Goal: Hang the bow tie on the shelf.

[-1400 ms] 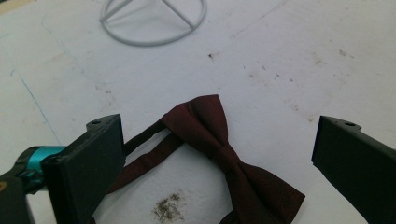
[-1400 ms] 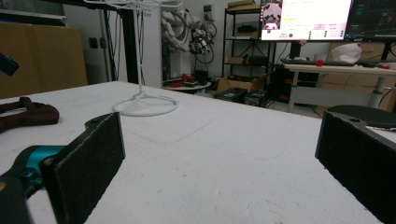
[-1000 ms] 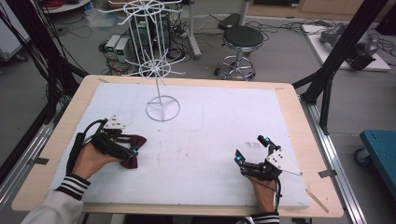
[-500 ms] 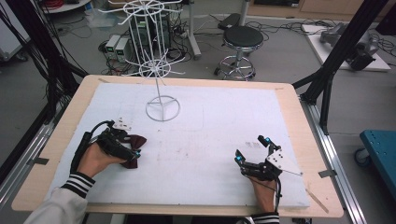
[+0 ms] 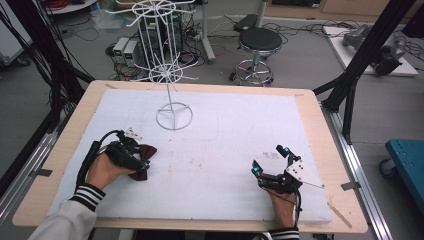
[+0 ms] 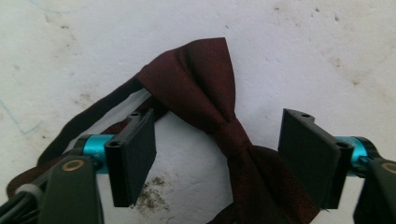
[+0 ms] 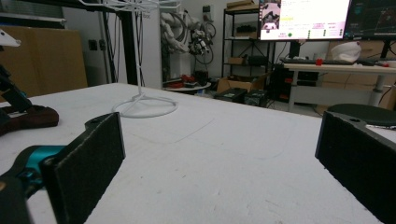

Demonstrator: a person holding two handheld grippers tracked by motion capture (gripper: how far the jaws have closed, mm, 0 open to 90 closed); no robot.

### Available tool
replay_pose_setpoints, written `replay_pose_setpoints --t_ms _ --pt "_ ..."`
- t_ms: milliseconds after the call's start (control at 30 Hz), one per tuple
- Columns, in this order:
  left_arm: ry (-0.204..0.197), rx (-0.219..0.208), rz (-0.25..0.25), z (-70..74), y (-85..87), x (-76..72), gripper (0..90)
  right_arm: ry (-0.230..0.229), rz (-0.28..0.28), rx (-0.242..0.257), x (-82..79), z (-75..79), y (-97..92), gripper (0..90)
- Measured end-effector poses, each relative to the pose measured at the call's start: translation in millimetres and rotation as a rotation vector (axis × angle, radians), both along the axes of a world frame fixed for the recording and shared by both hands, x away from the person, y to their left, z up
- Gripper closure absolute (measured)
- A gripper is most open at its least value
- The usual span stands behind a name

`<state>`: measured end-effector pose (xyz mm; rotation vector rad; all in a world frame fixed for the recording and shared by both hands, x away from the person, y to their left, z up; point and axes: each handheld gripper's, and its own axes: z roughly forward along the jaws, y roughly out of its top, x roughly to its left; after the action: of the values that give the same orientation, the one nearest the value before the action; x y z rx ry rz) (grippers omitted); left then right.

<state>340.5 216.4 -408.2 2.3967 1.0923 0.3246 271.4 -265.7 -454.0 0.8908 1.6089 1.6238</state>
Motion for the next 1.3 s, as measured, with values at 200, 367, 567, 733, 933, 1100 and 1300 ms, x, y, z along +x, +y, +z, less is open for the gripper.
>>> replay_pose_setpoints --t_ms 200,367,567,733,933,1100,1300 --pt "0.008 0.001 0.013 -0.5 0.1 1.3 36.4 0.006 0.0 0.002 -0.3 0.0 -0.1 0.7" --pt "0.026 -0.003 0.006 -1.1 -1.6 1.6 45.3 0.0 -0.001 0.003 0.2 -0.1 -0.4 0.7" --pt "0.011 0.004 0.004 -2.3 -2.9 1.4 49.8 0.005 -0.001 0.006 -0.1 0.0 -0.5 0.7" --pt "0.017 0.006 0.015 -1.5 -2.0 1.6 58.7 0.004 0.0 0.008 0.0 0.0 -0.4 0.7" --pt "-0.003 0.038 0.005 -2.2 -3.1 0.0 75.4 0.002 0.0 0.005 -0.1 0.0 -0.5 0.7" --pt "-0.024 0.04 -0.005 -2.1 -4.2 -1.7 76.2 0.001 -0.001 0.006 0.0 0.0 -0.5 0.6" --pt "-0.046 0.019 -0.011 1.6 -1.6 -3.0 76.4 0.002 0.001 0.005 0.0 -0.1 -0.5 0.7"
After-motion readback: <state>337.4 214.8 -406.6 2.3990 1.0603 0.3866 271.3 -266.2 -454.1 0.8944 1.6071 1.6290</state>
